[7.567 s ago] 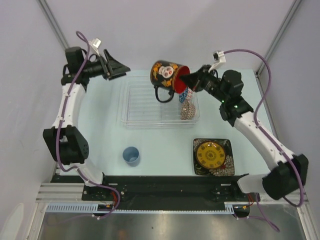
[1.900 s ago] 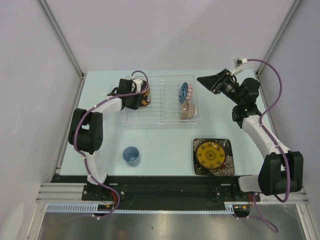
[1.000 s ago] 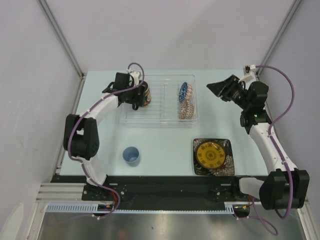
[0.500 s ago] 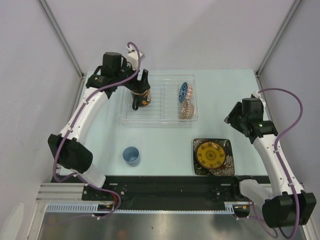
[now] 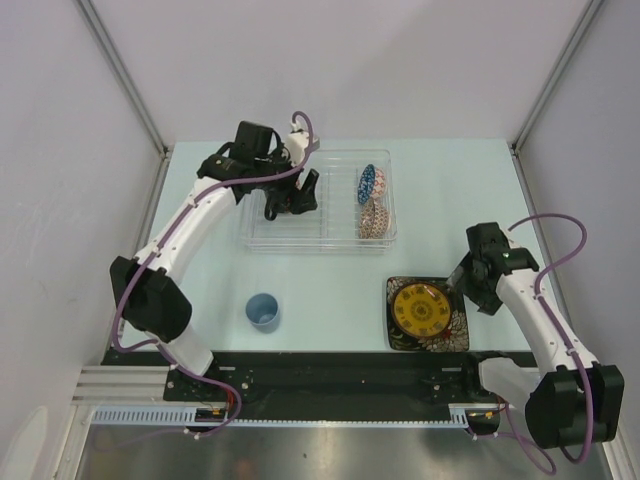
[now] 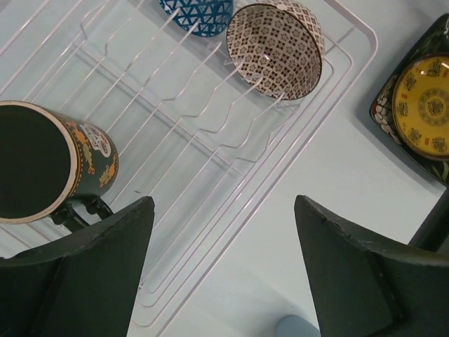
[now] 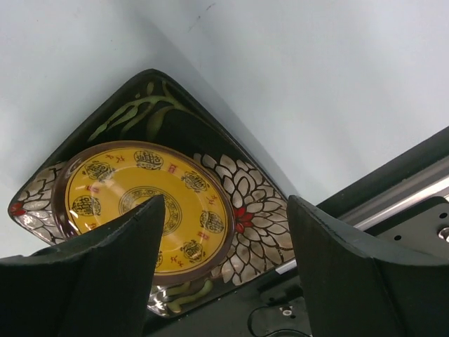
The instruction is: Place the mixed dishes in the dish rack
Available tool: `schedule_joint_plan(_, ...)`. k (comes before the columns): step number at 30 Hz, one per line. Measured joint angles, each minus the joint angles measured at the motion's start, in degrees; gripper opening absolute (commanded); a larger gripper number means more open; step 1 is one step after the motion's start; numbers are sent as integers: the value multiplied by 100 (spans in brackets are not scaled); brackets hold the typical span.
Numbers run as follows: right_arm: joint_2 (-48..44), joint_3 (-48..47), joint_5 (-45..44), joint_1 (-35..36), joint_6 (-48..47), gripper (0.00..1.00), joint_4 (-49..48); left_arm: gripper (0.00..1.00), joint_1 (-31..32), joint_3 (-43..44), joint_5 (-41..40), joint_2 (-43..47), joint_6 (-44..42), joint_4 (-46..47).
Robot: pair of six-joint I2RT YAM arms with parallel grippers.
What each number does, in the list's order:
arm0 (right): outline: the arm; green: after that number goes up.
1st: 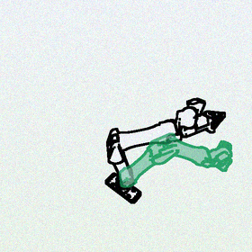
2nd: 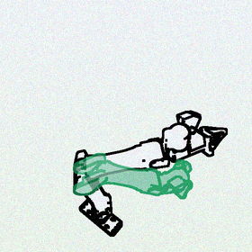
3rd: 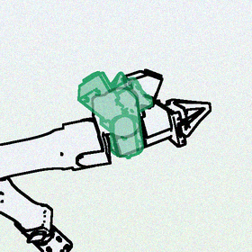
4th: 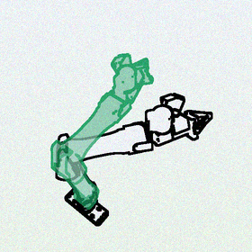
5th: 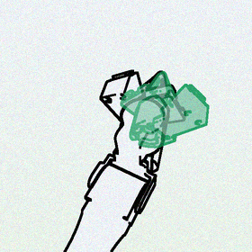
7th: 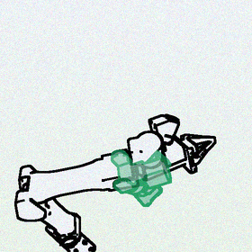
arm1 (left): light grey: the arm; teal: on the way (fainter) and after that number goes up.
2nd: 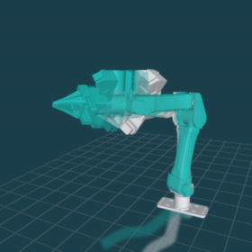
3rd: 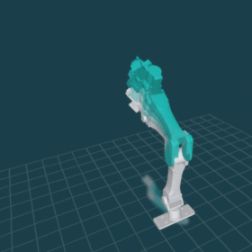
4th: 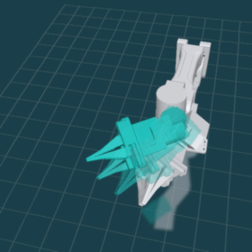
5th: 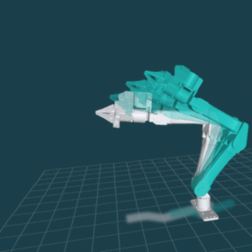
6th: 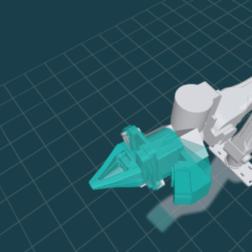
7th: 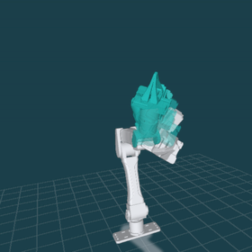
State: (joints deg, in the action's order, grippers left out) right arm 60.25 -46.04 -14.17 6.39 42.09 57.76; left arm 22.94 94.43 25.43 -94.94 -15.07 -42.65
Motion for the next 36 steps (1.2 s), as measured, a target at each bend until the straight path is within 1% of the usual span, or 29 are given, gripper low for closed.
schedule_joint_plan(2,0,7,7,26,105,92,4,85,63,0,31,0,-144,-85)
schedule_joint_plan(3,0,7,2,44,168,94,9,85,79,0,31,0,-186,-120)
schedule_joint_plan(7,24,103,59,48,317,98,-13,85,105,0,39,0,-334,-210)
schedule_joint_plan(8,48,192,149,15,352,100,-79,85,105,0,52,0,-345,-210)
schedule_joint_plan(13,68,697,442,-103,463,100,-603,84,105,-2,133,0,-345,-210)
schedule_joint_plan(22,334,940,498,-398,433,100,-1801,84,76,-109,133,0,-446,-271)
schedule_joint_plan(30,337,1545,612,-474,472,100,-2280,84,-26,-111,138,0,-442,-240)
schedule_joint_plan(36,234,1617,844,-514,463,100,-2433,84,-48,-111,140,-2,-439,-203)
